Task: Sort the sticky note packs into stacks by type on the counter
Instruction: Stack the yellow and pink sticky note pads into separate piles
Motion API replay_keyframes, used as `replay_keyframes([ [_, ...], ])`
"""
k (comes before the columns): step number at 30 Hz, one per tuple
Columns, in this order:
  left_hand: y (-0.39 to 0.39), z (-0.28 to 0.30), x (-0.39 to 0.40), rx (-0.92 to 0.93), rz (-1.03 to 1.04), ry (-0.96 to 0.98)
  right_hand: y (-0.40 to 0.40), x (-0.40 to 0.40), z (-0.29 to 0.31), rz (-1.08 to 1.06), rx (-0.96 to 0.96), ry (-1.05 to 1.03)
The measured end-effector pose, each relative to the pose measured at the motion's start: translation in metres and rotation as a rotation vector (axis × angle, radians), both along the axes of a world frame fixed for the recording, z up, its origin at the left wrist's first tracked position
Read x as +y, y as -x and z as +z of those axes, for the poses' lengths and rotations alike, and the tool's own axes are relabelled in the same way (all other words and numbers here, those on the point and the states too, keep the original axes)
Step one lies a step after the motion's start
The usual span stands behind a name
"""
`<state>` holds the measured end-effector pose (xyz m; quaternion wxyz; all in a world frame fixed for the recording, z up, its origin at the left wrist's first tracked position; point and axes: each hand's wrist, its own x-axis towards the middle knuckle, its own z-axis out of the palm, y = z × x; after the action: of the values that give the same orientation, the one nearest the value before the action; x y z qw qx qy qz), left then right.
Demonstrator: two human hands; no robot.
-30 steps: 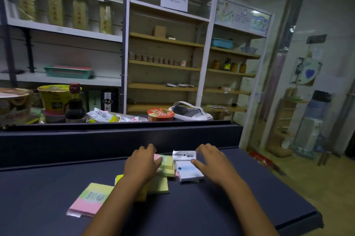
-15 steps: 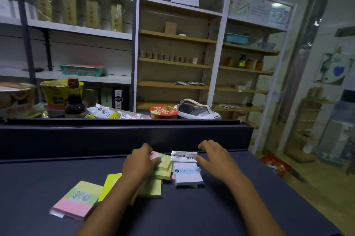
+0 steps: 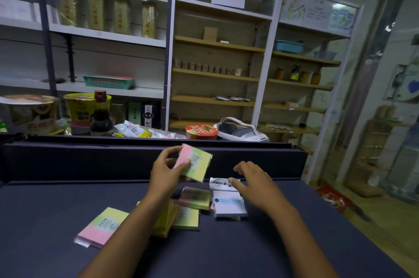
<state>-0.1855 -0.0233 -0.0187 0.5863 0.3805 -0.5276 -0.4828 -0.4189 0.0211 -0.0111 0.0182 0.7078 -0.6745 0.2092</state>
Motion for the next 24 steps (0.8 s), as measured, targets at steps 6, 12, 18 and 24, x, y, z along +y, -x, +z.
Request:
replay_keyframes([
  [6,0.007,0.011,0.016,0.212,-0.119,0.004,0.006,0.006,0.003,-0.001,-0.019,-0.015],
  [12,0.009,0.015,0.02,0.243,-0.179,0.044,0.014,0.009,0.004,0.021,-0.06,-0.084],
  [18,0.006,0.016,0.018,0.262,-0.198,0.062,0.026,0.013,0.007,0.132,-0.149,-0.305],
  [24,0.005,0.015,0.019,0.277,-0.203,0.07,0.026,0.019,-0.005,0.142,-0.163,-0.439],
])
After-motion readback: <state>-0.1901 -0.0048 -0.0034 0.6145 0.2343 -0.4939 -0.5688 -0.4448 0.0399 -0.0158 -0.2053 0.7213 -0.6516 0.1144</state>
